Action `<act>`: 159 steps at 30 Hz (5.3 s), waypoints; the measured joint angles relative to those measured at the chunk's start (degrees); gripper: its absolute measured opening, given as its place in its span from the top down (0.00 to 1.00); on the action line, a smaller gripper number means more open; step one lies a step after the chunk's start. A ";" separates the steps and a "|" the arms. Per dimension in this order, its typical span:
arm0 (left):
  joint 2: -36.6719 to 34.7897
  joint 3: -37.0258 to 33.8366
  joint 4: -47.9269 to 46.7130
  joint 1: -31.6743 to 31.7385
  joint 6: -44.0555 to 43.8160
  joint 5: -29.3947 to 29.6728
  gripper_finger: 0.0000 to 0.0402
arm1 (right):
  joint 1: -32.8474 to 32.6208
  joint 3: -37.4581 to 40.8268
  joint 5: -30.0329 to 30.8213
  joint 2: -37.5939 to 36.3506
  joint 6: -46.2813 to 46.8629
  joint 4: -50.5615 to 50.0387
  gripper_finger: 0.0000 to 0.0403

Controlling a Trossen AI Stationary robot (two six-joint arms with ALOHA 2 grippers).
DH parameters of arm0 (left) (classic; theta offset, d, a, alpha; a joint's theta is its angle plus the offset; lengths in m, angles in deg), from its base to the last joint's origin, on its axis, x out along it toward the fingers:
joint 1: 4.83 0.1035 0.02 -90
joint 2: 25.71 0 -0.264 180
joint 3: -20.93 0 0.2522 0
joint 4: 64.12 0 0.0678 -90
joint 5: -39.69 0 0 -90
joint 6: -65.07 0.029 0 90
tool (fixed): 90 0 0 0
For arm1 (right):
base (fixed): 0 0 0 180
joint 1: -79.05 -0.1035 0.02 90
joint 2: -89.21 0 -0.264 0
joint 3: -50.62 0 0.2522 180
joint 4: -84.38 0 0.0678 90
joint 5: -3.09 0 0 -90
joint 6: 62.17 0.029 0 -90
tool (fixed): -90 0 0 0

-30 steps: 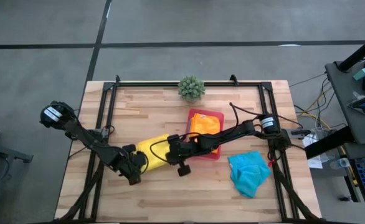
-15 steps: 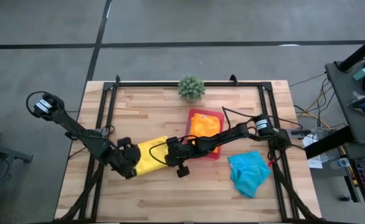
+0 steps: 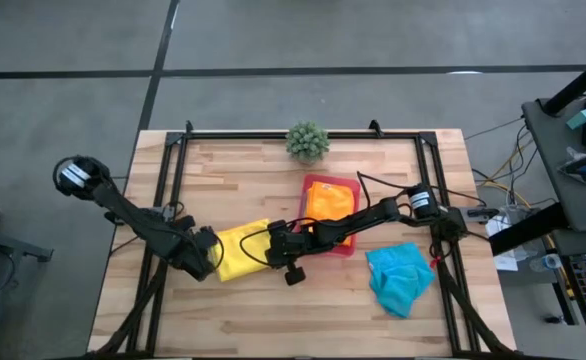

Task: Fold microfiber towels
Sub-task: Fold the yellow towel

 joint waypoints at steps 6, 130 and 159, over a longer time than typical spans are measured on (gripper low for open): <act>-0.79 2.20 -0.31 0.00 -0.03 -3.14 0.99 | 0.00 0.00 0.20 -0.84 -0.07 -0.36 0.98; -0.21 9.77 17.58 1.60 -1.96 -11.62 0.75 | -0.50 0.70 1.07 -0.34 1.57 9.55 0.98; 7.77 9.74 12.49 1.62 -1.68 -17.70 0.98 | 1.44 0.63 3.13 0.88 5.05 2.60 0.98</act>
